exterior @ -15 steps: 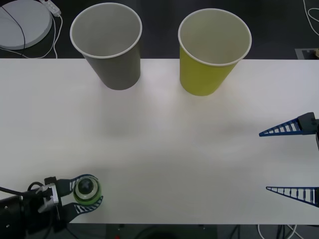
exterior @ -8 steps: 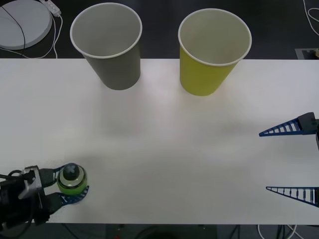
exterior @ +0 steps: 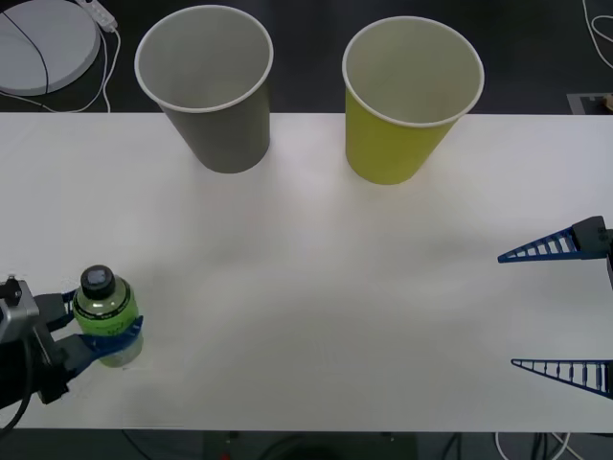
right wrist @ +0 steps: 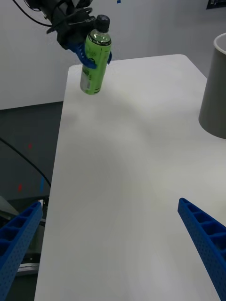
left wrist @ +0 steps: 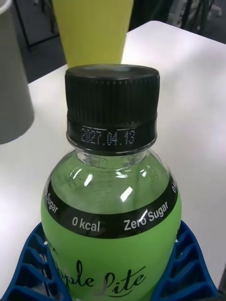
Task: Put the can into the green bin and the plastic bottle into the gray bin
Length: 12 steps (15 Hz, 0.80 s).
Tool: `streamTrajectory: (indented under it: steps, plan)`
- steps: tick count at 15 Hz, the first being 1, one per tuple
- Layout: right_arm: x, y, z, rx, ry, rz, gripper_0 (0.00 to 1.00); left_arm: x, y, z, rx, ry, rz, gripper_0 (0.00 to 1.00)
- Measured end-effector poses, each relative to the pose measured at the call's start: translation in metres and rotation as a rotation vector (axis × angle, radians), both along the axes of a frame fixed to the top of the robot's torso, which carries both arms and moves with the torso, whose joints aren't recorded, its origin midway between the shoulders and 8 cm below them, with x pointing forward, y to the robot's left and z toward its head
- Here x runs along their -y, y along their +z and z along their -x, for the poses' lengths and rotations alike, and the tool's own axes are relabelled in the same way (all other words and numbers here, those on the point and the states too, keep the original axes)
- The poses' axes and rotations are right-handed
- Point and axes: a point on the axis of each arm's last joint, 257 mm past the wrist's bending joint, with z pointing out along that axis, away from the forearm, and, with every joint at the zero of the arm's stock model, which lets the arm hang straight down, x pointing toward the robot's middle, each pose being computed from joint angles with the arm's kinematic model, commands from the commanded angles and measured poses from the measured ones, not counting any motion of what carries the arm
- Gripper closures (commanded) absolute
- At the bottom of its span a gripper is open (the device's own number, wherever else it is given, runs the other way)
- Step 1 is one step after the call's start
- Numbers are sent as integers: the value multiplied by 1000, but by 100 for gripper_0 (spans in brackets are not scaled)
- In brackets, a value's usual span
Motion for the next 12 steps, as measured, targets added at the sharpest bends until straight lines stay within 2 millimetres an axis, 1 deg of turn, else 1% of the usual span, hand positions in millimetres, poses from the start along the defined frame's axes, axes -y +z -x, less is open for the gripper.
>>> streamTrajectory:
  steps: [7, 12]
  plan:
    - [0, 0, 0, 0, 0, 0, 0, -33, 24, -30, 39, 201, 63, 100]
    - [0, 0, 0, 0, 0, 0, 0, -60, 40, -43, 23, 261, 29, 100]
